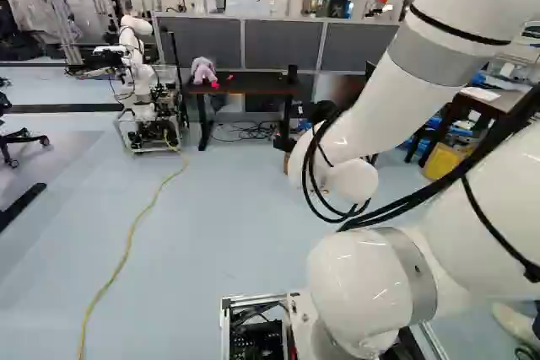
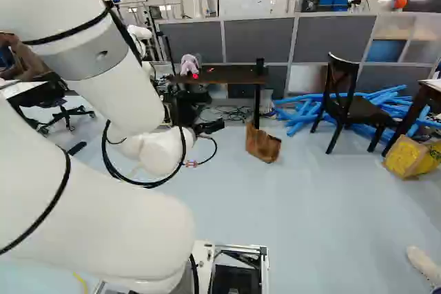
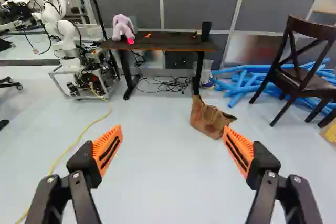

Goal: Pick up the bag on the ground and place it on the table

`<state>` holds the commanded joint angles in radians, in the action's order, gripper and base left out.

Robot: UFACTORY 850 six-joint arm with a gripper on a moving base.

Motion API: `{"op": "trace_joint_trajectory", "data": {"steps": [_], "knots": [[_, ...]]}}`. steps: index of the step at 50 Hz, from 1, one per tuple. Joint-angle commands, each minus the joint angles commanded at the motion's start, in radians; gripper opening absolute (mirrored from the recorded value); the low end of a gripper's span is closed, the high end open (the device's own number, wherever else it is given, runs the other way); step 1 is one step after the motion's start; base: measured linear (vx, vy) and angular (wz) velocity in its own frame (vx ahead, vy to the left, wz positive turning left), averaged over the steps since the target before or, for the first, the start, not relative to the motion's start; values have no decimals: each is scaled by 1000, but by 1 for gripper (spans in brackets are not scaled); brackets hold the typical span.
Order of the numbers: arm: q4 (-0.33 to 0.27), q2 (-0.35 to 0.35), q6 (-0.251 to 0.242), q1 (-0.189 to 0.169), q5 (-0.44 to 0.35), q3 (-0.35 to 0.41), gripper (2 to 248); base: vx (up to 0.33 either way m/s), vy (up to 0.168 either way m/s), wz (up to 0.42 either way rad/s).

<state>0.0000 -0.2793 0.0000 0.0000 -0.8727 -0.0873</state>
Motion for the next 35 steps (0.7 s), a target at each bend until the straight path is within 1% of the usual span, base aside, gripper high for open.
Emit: {"op": "trace_joint_trajectory", "data": {"steps": [35], "knots": [[0,0,0,0,0,0,247,5,0,0]]}}
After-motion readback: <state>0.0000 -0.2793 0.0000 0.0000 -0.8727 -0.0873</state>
